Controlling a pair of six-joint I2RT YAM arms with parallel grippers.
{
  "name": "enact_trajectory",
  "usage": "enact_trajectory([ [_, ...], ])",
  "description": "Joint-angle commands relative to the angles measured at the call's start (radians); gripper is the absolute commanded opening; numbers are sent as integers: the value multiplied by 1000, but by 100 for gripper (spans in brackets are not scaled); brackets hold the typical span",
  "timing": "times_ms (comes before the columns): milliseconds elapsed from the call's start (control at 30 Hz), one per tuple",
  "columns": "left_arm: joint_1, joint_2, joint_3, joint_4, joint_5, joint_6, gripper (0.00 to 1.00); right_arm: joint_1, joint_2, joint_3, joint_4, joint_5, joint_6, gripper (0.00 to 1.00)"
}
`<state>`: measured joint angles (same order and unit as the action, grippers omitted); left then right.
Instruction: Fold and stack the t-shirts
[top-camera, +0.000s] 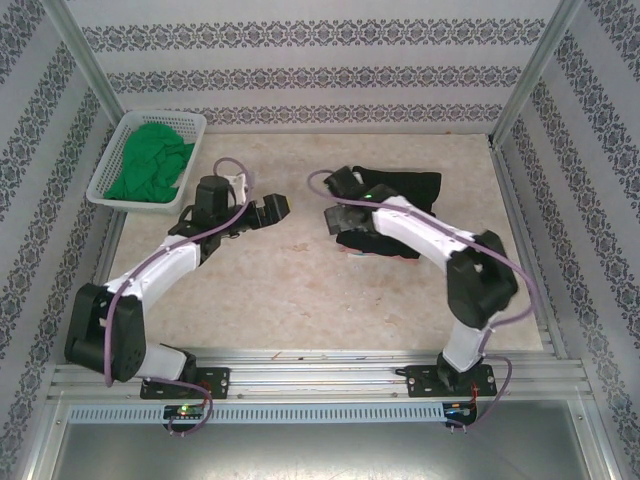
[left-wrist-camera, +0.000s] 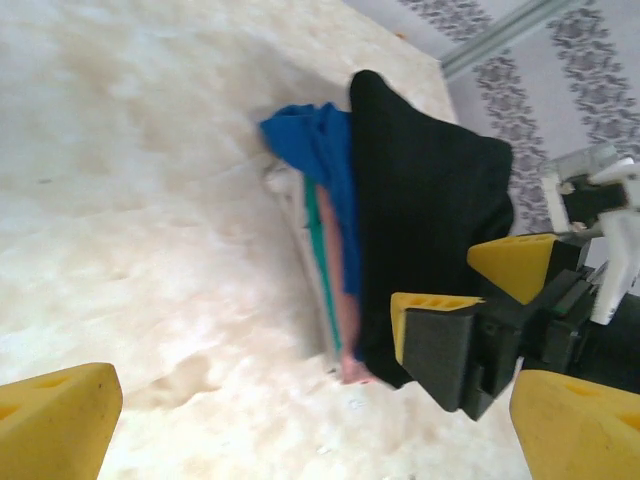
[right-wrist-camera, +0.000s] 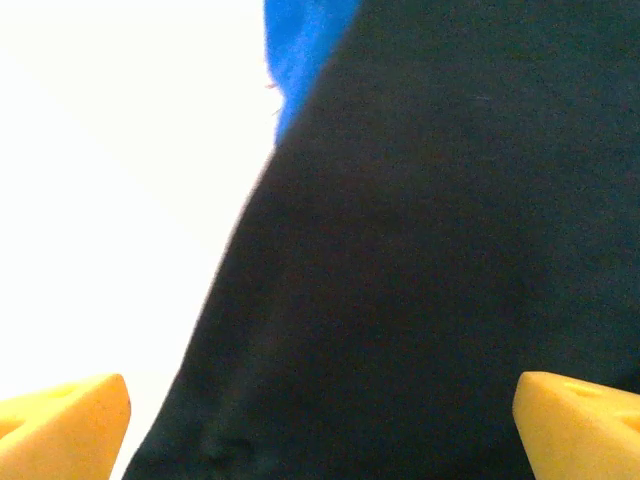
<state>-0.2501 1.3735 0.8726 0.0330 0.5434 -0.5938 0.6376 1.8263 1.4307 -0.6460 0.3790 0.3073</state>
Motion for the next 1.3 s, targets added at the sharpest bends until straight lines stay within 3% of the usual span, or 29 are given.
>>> enact_trajectory([
  [0, 27, -44, -36, -134, -84, 92, 100, 52, 100, 130, -83, 209, -18, 98],
  [200, 59, -46, -83, -133, -81, 102, 100, 72, 281, 291, -216, 423, -5, 98],
  [433, 69, -22, -96, -109, -68, 107, 100, 32, 384, 294, -253, 534, -82, 98],
  [633, 72, -14, -85, -124, -70, 121, 100, -98, 289, 152, -134, 436, -250, 92],
  [767, 77, -10, -74, -130, -71, 124, 100, -239, 247, 96, -32, 327, -366, 88],
  [967, 79, -7, -64, -121, -68, 121, 100, -423, 258, 144, 48, 135, -508, 88],
  [1267, 86, -35, -64, -139, -71, 119, 100, -532, 378, 318, 67, 42, -629, 89],
])
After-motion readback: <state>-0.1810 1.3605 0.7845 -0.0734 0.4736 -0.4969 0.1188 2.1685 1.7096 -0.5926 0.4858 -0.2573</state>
